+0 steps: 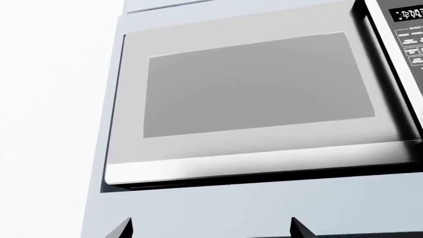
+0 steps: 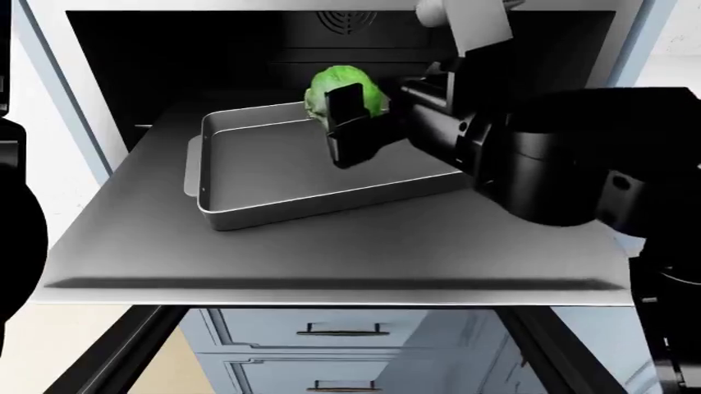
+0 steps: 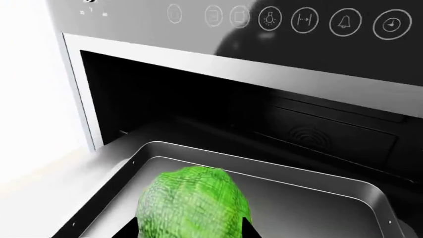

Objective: Pick the broccoli from the top rack in the oven and place it on the plate on the counter.

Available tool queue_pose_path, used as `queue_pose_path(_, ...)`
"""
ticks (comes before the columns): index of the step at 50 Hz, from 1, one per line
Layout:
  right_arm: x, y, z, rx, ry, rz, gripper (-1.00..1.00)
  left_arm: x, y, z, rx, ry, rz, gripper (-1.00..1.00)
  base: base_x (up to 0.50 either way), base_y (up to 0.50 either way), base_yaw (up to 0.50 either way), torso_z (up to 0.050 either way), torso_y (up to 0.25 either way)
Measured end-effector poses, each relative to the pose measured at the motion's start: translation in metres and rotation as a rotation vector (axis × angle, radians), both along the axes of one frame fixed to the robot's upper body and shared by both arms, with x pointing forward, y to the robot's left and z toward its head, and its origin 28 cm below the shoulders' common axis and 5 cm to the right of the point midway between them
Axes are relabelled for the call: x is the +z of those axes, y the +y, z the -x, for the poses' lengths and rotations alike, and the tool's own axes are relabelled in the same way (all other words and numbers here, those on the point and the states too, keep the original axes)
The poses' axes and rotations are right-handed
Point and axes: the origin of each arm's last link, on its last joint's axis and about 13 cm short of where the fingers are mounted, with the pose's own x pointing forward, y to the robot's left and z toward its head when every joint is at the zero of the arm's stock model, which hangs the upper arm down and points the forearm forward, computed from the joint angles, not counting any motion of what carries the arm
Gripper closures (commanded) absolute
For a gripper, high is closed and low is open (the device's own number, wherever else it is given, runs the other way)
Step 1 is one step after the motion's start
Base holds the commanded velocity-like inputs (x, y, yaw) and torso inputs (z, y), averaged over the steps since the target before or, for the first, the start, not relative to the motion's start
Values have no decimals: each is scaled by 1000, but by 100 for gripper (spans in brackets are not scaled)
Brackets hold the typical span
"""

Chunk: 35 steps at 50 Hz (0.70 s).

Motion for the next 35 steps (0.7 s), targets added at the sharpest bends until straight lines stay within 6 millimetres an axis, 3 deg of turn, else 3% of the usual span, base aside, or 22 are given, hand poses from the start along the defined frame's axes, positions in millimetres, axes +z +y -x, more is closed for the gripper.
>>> queue_pose_path(35,37,-10,56,-25,-188,-92,100,-1,1,-2,-2,1,4,-100,0,0,0,0,0)
